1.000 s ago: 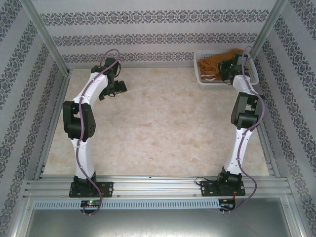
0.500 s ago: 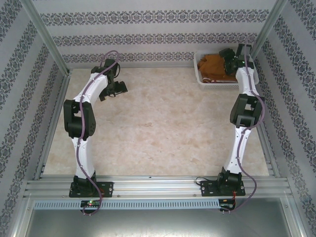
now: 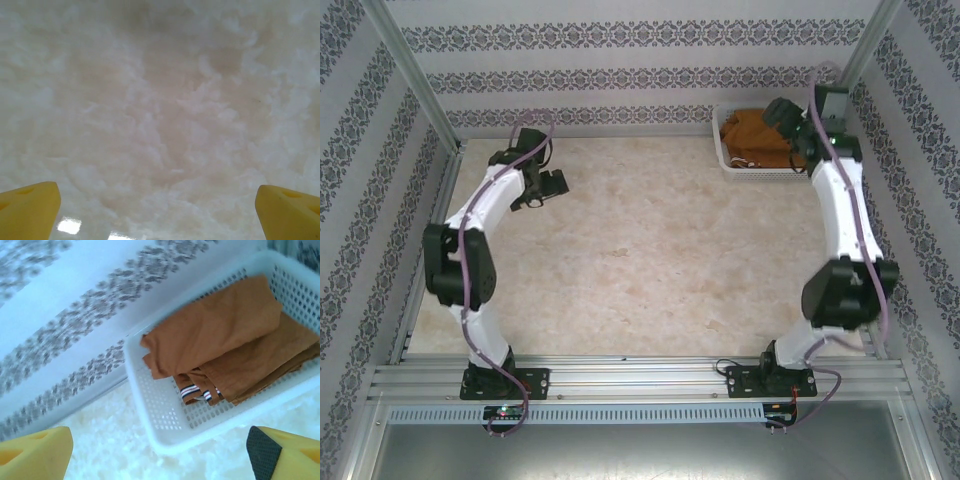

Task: Roll up the long pants

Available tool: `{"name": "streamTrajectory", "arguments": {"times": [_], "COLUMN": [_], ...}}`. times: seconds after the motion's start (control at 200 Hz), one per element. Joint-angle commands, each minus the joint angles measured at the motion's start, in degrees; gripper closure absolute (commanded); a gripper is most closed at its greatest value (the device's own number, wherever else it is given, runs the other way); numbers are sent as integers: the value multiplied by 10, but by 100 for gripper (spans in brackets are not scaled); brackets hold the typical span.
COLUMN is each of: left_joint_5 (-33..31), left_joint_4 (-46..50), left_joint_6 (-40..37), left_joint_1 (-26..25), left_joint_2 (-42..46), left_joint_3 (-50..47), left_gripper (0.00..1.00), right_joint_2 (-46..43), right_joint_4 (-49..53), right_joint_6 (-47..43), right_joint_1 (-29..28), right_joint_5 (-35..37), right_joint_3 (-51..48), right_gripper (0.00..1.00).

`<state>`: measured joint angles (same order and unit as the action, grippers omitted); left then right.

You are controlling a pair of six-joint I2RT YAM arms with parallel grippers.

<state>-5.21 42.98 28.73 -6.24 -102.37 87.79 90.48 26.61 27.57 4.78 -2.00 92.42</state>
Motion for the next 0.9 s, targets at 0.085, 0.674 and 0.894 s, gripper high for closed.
{"name": "streamTrajectory", "arguments": {"times": [0.085, 0.674, 0.894], "left_joint_5": [-150, -169, -140], "left_joint_4": [-265, -708, -705], "left_joint_6": [-81, -181, -237], "left_joint_1": [5, 25, 34], "left_joint_2": [155, 247, 126], "left_joint_3": [-243, -616, -529], "left_gripper": [0, 0, 0], "right_joint_2": [-107, -59, -64], "right_joint_4": [-205, -739, -705], "right_joint_6": [-167, -289, -271], "right_joint_1": [-15, -121, -102], "right_joint_5": [86, 187, 164], "right_joint_3": [-337, -682, -673], "right_gripper": [8, 2, 2]}}
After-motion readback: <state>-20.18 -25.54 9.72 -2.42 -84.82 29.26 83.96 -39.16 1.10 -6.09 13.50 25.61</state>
